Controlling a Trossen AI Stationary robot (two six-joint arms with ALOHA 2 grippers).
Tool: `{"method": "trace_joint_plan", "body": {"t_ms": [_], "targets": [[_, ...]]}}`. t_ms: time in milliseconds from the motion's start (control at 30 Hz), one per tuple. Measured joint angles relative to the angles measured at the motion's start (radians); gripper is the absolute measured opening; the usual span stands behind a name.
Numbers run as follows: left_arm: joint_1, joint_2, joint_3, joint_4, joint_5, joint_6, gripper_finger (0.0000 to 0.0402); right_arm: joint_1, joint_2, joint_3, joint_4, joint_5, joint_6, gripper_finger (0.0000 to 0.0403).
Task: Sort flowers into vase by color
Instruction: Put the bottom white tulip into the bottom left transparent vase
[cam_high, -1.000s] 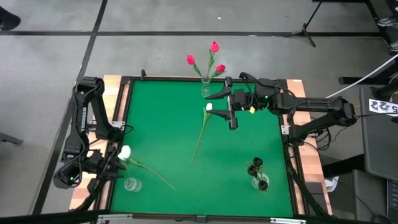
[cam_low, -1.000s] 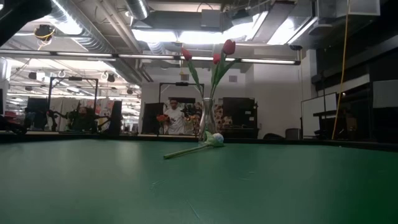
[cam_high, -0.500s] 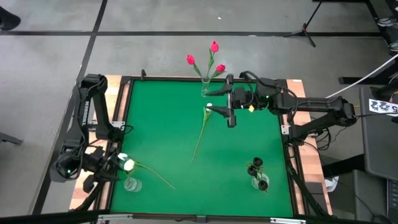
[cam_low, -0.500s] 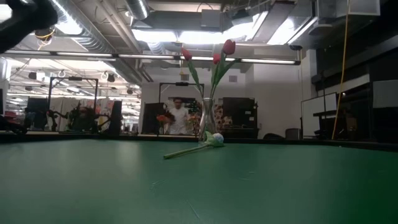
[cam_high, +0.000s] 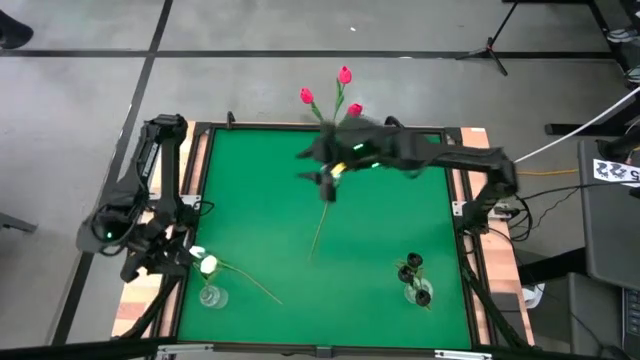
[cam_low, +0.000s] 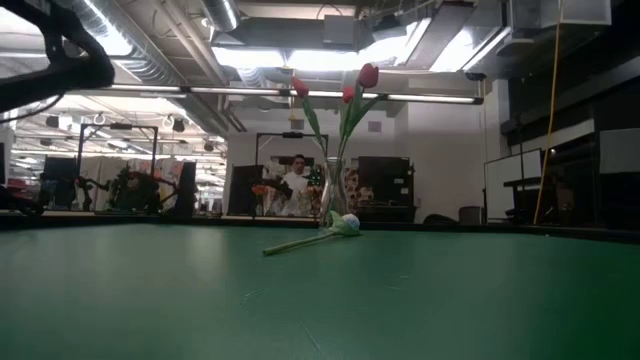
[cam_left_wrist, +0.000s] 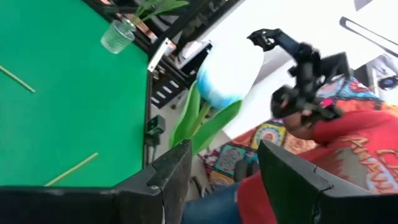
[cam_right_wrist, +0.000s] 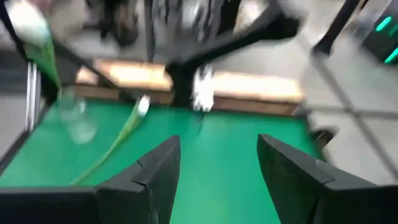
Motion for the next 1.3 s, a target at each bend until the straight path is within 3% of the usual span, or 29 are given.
{"method": "trace_joint_plan", "body": {"t_ms": [167, 567, 1033, 1300], "targets": [[0.0, -0.027, 0.015, -0.002, 0.027, 0.026, 0.018, 0.082, 0.177, 0.04, 0.012, 0.0, 0.065, 0.0214], [0.0, -0.026, 0.021, -0.012, 0.045, 0.102, 0.018, 0.262, 0.487, 0.051, 0.325, 0.073, 0.196, 0.0214], [0.003, -0.026, 0.021, -0.02, -0.02, 0.267, 0.018, 0.265, 0.69, 0.326, 0.309, 0.133, 0.185, 0.0214], [0.003, -0.026, 0.021, -0.054, -0.063, 0.216, 0.018, 0.292, 0.789, 0.395, 0.308, 0.14, 0.207, 0.0214]]}}
